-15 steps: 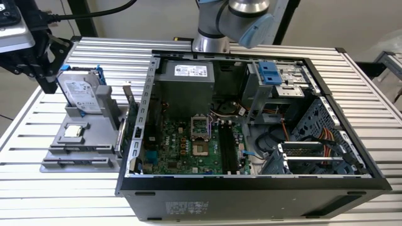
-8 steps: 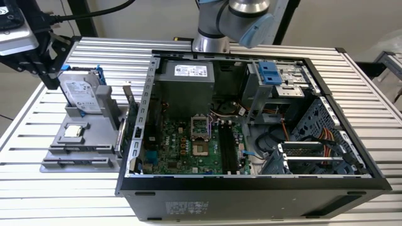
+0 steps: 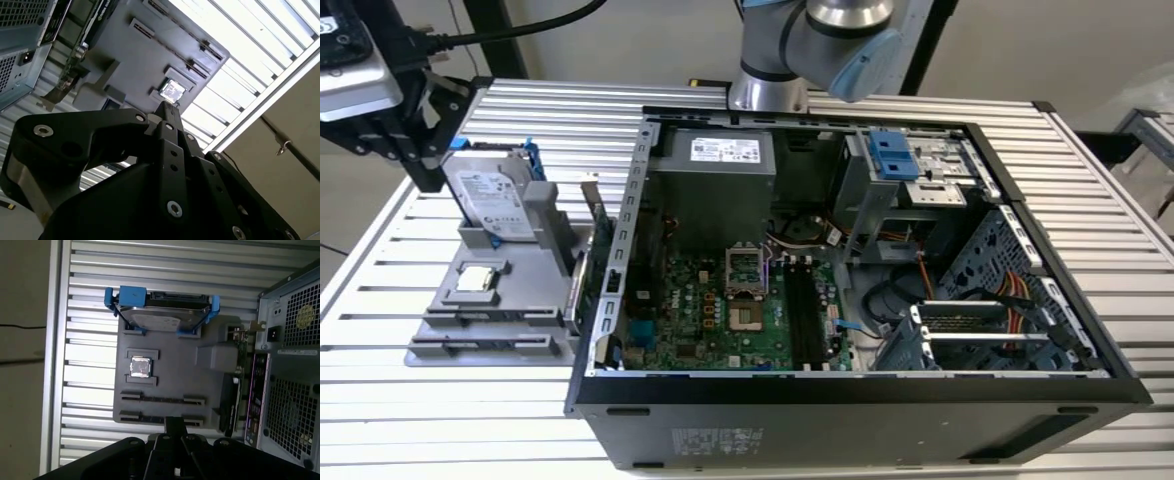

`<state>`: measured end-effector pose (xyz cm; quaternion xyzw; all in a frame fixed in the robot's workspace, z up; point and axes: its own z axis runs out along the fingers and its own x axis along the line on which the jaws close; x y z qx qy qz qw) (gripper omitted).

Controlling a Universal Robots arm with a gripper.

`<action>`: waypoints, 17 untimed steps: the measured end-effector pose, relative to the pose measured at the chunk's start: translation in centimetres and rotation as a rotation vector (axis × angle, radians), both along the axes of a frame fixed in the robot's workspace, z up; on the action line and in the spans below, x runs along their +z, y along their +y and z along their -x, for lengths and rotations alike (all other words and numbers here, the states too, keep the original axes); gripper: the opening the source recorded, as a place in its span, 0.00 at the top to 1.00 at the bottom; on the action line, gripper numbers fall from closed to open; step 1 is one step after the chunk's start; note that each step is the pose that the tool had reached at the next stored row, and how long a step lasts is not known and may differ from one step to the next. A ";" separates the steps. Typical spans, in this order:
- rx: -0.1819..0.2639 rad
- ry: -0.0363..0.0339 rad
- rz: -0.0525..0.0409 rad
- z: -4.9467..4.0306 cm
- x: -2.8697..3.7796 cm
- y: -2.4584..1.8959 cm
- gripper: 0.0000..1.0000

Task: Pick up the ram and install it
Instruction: 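Reach for the ram, then pick up the ram and move it above insertion slot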

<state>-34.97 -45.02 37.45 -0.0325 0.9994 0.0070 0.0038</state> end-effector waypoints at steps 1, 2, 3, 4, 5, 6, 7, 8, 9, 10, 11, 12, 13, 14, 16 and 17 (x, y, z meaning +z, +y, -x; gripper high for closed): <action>0.001 -0.0001 -0.0001 0.00 0.00 -0.01 1.00; 0.003 0.0000 0.0000 0.00 0.00 -0.05 1.00; 0.006 -0.0001 -0.0001 0.00 -0.01 -0.09 1.00; 0.009 -0.0001 0.0000 0.00 0.00 -0.10 1.00; 0.012 -0.0001 0.0000 0.00 0.00 -0.10 1.00; 0.015 -0.0001 -0.0001 0.00 0.00 -0.10 1.00; 0.018 -0.0001 0.0000 0.00 0.00 -0.10 1.00; 0.022 -0.0001 -0.0001 0.00 0.00 -0.11 1.00; 0.028 -0.0001 0.0000 0.00 0.00 -0.13 1.00; 0.035 -0.0001 0.0000 0.00 0.00 -0.14 1.00; 0.041 -0.0001 0.0000 0.00 0.00 -0.14 1.00; 0.049 -0.0001 0.0000 0.00 0.00 -0.14 1.00; 0.056 -0.0001 0.0000 0.00 0.00 -0.14 1.00; 0.064 -0.0001 0.0000 0.00 -0.01 -0.14 1.00; 0.080 -0.0001 0.0000 0.00 0.00 -0.15 1.00; 0.088 0.0000 0.0001 0.01 0.00 -0.15 1.00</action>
